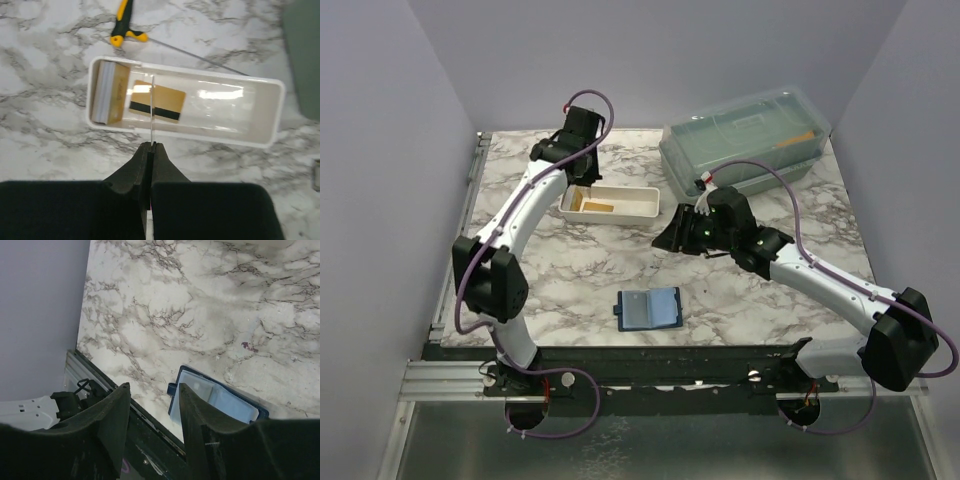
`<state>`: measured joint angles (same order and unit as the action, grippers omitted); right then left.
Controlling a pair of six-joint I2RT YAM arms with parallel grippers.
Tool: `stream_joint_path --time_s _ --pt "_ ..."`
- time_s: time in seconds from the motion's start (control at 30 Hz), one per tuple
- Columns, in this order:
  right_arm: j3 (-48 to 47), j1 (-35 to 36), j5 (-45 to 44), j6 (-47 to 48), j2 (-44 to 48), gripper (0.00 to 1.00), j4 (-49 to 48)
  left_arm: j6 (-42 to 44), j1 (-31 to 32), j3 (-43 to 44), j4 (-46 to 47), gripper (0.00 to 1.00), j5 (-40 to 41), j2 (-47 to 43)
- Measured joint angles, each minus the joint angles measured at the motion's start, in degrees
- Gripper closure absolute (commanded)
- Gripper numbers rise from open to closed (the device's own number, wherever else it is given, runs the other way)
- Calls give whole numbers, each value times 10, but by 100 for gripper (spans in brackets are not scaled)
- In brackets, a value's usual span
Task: Put the credit cards into the card holder
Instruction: Pick up the credit card from the storage box, then insert the credit card into the card holder.
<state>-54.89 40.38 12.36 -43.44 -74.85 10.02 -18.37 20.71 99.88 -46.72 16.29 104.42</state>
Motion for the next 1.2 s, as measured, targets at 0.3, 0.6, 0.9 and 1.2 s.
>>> stream_joint_path --time_s 0.3,0.6,0.9,1.2 --pt "35 0 58 -25 28 52 -65 -115 0 -195 131 100 -296 -232" --pt "111 0 67 -94 154 48 -201 -338 2 -440 421 100 -513 -382" --pt "114 0 61 -126 172 49 -255 -468 2 -487 585 100 -586 -427" --pt "130 0 59 -156 176 61 -308 -513 4 -511 634 100 -613 -434"
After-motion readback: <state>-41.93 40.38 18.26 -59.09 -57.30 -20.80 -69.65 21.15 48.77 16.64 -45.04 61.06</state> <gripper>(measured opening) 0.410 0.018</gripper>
